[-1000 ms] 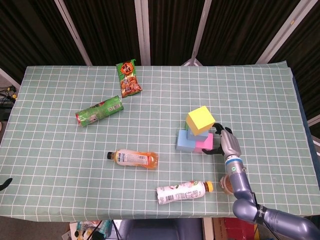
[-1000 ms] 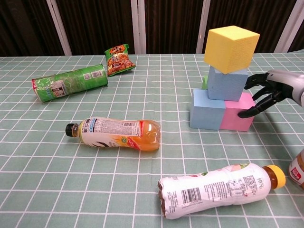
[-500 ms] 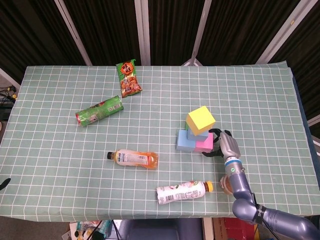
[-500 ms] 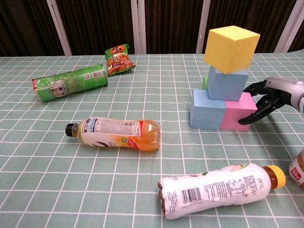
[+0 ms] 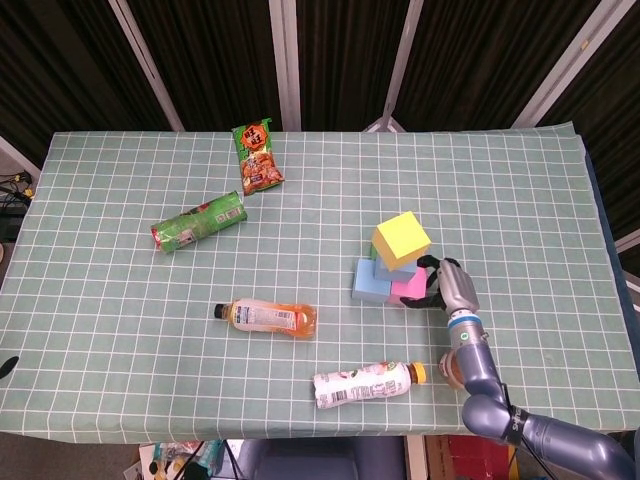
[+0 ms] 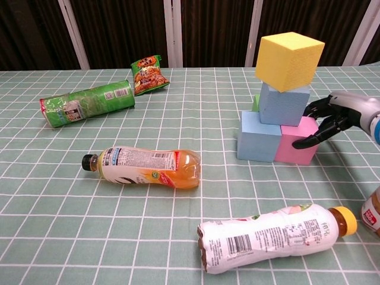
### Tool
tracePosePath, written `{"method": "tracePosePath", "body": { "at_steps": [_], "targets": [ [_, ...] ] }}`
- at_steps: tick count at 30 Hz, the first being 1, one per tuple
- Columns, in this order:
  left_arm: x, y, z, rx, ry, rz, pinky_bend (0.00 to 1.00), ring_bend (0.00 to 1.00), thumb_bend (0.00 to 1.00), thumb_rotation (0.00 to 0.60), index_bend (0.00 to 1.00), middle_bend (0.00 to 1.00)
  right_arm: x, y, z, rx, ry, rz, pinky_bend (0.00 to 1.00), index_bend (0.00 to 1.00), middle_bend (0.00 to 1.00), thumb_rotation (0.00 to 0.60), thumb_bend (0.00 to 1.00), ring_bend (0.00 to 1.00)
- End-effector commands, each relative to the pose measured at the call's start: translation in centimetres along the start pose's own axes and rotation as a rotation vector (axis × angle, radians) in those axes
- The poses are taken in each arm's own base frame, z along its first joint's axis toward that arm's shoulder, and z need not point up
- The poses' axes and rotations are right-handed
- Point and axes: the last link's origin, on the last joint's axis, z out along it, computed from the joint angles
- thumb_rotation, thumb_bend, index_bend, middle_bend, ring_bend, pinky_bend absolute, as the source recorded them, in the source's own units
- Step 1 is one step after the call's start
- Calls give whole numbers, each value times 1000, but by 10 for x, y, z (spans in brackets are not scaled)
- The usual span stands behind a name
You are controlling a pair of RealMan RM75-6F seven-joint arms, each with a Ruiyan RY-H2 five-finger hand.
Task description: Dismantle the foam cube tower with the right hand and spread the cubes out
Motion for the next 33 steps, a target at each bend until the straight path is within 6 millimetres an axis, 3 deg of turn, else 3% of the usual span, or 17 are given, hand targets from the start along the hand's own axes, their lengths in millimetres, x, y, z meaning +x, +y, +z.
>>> {"method": "tracePosePath", "body": {
  "at_steps": [1,5,13,25,29,33],
  "targets": [
    [0,0,0,1,1,-1,0,0,151,600,185,0,-2,3,1,-7,7,-43,200,544,475,600,181,579],
    [2,-1,0,4,5,-6,0,0,152,600,185,0,-4,3,0,-8,1,-31,248,620,526,600,246,630],
    [2,-2,0,4,3,-8,0,0,151,600,185,0,12,-11,-5,49,53,-20,253,644,531,600,252,635],
    [2,-2,0,4,3,-10,0,0,152,600,185,0,32,-72,-26,186,69,-23,253,644,531,600,252,635],
    [3,-3,0,4,3,-14,0,0,151,600,185,0,37,-70,-27,169,87,-3,253,644,531,600,252,634],
    [4,-4,0,6,6,-20,0,0,152,600,186,0,50,-55,-23,124,123,-10,253,645,531,600,251,635]
  ]
}}
